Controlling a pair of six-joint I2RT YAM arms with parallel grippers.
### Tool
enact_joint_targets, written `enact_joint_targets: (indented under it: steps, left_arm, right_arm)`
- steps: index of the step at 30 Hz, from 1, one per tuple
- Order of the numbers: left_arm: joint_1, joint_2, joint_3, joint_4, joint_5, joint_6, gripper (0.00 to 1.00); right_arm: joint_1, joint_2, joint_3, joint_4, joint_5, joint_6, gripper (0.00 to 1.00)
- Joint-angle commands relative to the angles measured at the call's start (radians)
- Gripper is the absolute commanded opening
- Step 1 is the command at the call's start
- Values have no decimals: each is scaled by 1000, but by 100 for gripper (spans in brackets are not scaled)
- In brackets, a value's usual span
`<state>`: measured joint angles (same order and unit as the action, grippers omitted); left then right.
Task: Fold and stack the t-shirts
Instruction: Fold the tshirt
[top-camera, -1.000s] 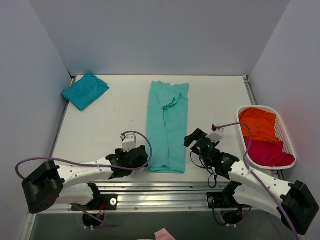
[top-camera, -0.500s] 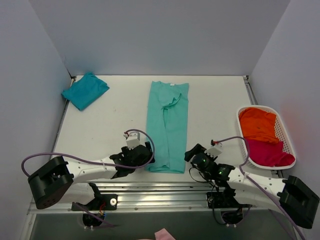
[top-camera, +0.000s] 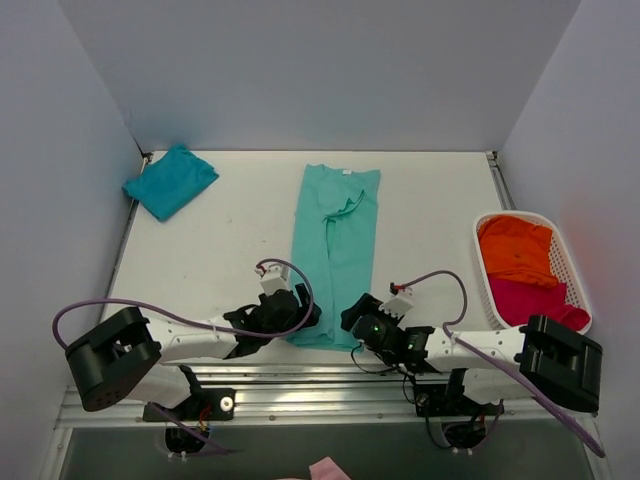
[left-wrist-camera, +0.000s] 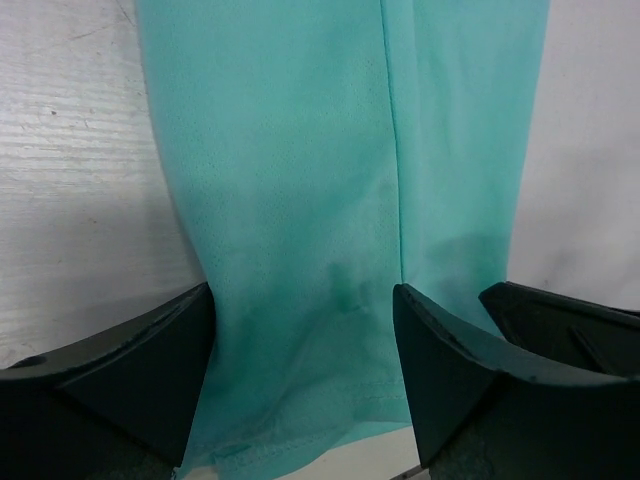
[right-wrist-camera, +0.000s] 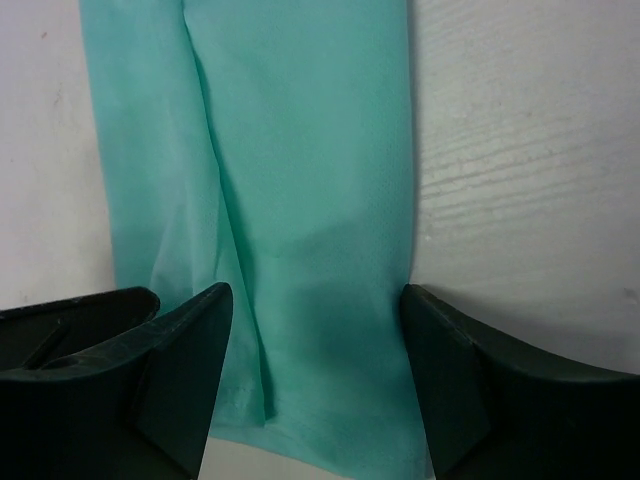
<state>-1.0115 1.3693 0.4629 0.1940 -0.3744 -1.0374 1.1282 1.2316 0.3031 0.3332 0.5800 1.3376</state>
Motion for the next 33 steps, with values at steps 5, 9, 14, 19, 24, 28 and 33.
enact_joint_targets:
  steps: [5,9,14,19,24,28,33]
  left_arm:
    - [-7,17,-73,-28,83,-33,76]
    - [-9,27,-86,-22,78,-38,75]
    - [-7,33,-87,-10,74,-42,75]
    - [-7,-5,-66,-71,51,-30,75]
    - [-7,-125,-64,-244,14,-20,76]
    - [-6,-185,-87,-307,15,-16,76]
    - [-9,-190,-135,-294,54,-29,76]
  right_arm:
    - [50,-151,-15,-442,6,84,61]
    - [80,-184,-35,-431,-55,92,57]
    - [142,-113,-16,-457,-43,158,56]
    - [186,-40,7,-415,-40,195,52]
    - [258,23,39,-450,-20,264,49]
    - [298,80,50,-450,-9,307,49]
    - [311,104,48,-448,-3,331,47]
